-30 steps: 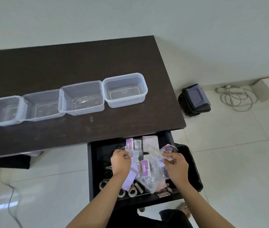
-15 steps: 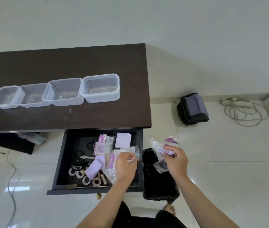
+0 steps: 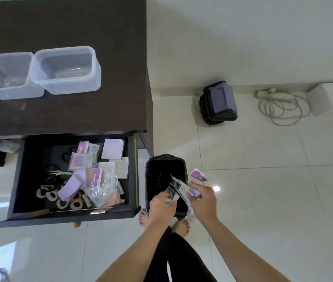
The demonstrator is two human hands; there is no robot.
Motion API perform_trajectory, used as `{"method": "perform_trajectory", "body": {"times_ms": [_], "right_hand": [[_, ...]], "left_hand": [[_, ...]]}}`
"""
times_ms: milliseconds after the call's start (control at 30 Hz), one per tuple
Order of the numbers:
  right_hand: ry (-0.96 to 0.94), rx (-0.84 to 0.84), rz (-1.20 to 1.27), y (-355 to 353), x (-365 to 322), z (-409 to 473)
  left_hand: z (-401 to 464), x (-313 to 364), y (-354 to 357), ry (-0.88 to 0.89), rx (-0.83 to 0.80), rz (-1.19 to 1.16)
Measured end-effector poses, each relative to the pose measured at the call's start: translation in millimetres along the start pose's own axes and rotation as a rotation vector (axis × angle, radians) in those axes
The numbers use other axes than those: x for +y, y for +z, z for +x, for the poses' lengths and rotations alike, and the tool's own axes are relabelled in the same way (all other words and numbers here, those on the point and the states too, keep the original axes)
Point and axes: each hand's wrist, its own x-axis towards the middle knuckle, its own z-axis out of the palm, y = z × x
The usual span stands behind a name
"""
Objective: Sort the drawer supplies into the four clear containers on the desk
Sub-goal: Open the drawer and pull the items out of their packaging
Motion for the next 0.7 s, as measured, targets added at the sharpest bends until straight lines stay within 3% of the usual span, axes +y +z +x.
{"method": "perform_trajectory", "body": {"times_ms": [167,433,600,700], "right_hand": [[0.019,-0.149,-0.144,45.3,46.1,31.2],[0.047,-0.312,-0.206,119.4,106.8,102.2],[0.008,-0.391,-0.071,145.2,131.8,131.8],[0.054,-0.433,-0.166,144.6,130.1,138.2]], "left_hand": [[46.5,-47.1,41.2,-0.168,0.005,-0.057],[128.1,-96.1,84.9,-0.289,-0.053,-0.069],[155.0,-115.4,96.3,-0.239,-0.091,-0.081],[158.3,-118.1,96.1,-0.203,-0.098,-0.081]]}}
